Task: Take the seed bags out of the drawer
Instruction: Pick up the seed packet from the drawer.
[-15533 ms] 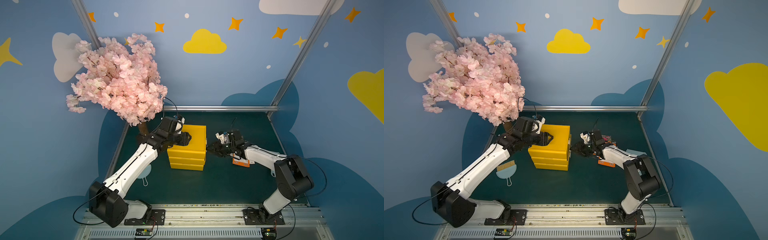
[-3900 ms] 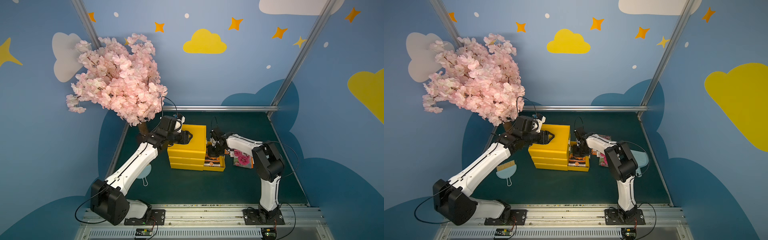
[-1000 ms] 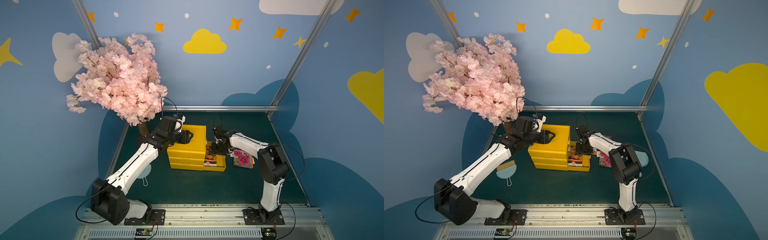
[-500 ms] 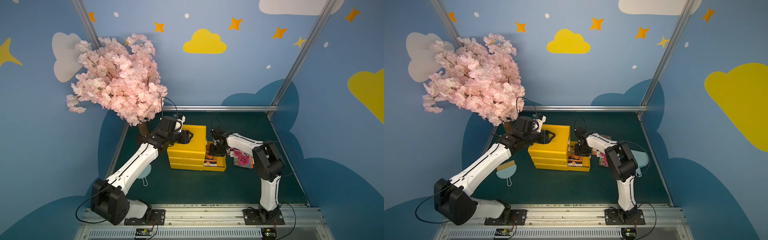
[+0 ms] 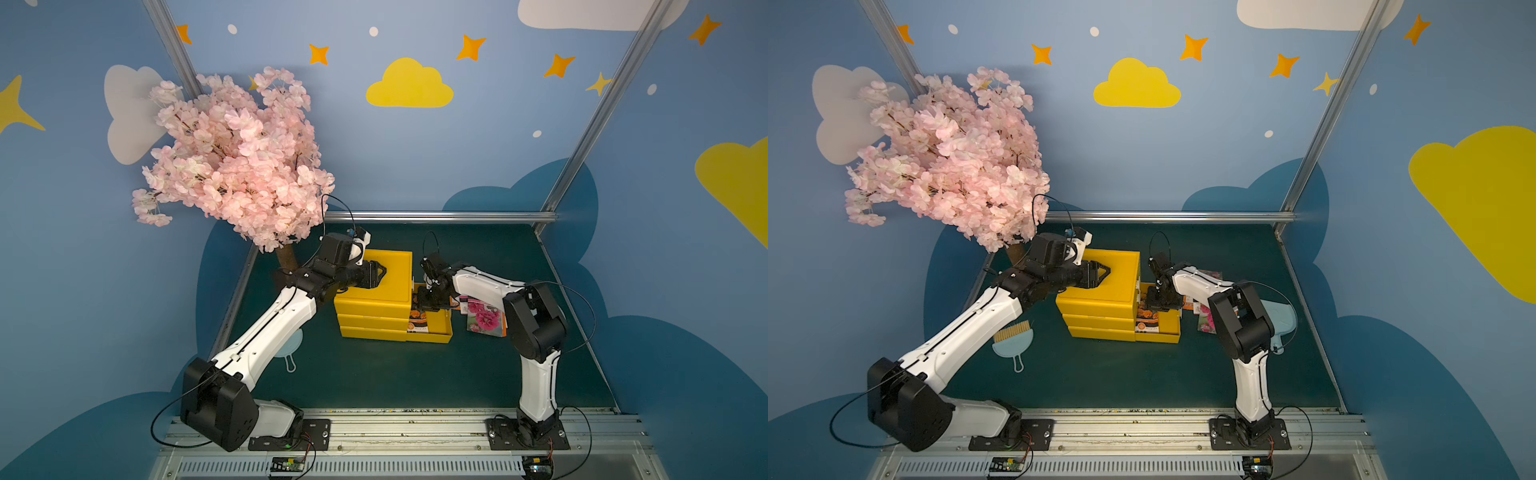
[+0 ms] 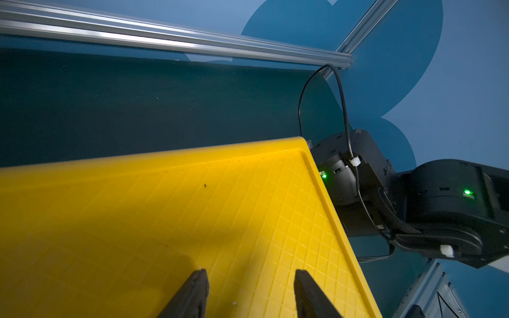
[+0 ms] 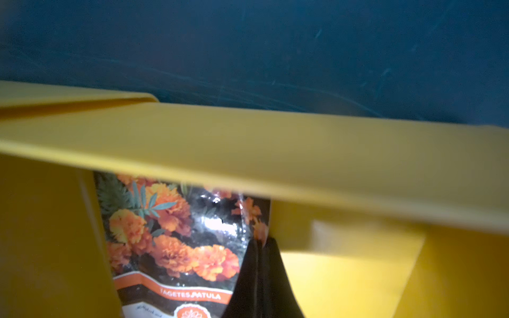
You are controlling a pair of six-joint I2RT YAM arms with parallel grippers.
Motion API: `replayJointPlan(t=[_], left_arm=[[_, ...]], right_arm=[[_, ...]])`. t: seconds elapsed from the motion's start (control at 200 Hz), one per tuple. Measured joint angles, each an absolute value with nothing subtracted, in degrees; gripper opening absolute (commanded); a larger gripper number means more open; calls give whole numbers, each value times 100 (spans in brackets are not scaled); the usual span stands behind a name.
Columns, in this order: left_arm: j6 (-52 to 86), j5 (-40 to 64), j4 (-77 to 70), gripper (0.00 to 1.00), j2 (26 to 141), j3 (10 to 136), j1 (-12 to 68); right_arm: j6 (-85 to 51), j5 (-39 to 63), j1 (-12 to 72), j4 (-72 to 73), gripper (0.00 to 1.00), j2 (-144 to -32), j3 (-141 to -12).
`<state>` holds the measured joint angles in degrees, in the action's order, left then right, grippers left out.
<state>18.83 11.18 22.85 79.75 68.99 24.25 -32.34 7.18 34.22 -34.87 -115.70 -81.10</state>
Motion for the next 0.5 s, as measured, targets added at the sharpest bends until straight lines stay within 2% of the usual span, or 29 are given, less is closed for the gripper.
replayJointPlan(t=[0.501], left_arm=[[1883, 1149, 2261, 56, 7937, 6884, 2410]], right_arm=[[-3000, 880, 3218, -3955, 0, -10499, -8132]])
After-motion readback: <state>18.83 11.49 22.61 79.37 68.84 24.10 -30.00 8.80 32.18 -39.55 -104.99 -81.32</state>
